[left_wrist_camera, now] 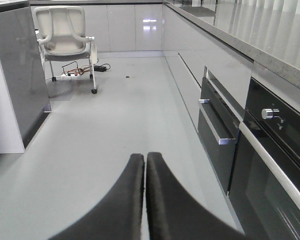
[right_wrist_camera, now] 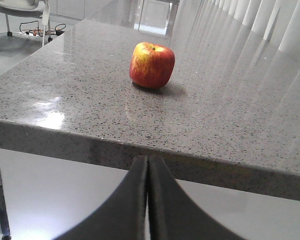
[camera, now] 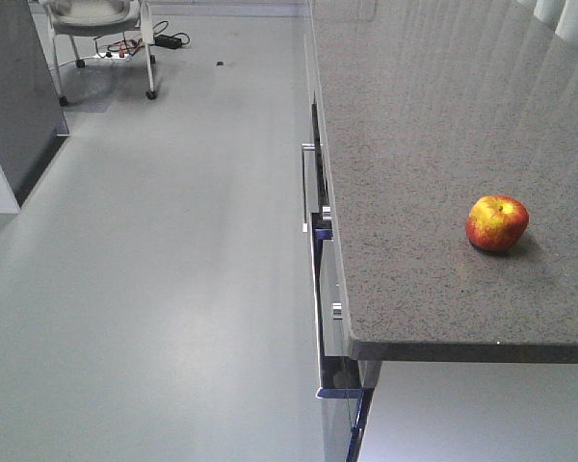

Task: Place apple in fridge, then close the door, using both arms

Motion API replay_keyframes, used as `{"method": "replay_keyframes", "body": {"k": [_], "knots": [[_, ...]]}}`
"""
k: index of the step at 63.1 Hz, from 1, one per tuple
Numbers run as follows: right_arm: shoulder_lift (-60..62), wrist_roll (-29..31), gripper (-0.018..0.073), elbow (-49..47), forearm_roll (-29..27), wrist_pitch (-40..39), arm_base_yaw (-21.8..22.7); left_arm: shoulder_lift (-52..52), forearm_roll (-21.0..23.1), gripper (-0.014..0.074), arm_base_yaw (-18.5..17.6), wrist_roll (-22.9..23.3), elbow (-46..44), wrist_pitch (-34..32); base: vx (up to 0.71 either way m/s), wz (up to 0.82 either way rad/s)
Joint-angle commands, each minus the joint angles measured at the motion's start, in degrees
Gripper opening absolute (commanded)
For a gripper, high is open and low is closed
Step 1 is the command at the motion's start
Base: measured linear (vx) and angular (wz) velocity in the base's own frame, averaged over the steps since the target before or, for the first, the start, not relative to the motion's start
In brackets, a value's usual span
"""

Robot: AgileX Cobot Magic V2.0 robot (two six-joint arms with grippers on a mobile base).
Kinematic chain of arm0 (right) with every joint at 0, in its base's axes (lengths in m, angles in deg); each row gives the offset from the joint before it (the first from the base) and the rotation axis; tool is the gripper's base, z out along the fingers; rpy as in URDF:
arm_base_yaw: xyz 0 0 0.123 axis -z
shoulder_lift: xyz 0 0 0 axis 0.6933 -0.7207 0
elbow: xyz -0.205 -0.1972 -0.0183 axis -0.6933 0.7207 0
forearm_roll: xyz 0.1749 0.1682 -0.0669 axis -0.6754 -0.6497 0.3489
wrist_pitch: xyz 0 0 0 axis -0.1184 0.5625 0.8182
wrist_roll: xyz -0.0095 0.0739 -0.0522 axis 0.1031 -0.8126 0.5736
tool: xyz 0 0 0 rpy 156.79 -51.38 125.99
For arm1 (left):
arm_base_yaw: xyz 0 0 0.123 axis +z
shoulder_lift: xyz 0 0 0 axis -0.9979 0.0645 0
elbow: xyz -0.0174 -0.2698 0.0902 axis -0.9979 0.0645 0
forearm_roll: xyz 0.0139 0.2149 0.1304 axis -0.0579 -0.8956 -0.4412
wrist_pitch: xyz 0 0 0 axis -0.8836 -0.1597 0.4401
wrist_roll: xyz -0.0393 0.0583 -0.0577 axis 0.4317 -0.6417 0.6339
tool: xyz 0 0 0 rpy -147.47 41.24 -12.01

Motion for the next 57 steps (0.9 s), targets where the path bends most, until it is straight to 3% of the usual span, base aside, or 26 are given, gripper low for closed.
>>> {"method": "replay_keyframes", "body": {"k": [1, 57], "knots": [[0.91, 0.25, -0.0011, 0.77, -0.01, -4.25, 0.11, -0.88, 0.46, -0.0006, 0.06, 0.62, 1.22, -4.64, 0.00, 0.00], [0.91, 0.25, -0.0011, 0.77, -0.01, -4.32, 0.11, -0.88, 0.46, -0.0006, 0.06, 0.62, 1.22, -4.64, 0.00, 0.00]]}}
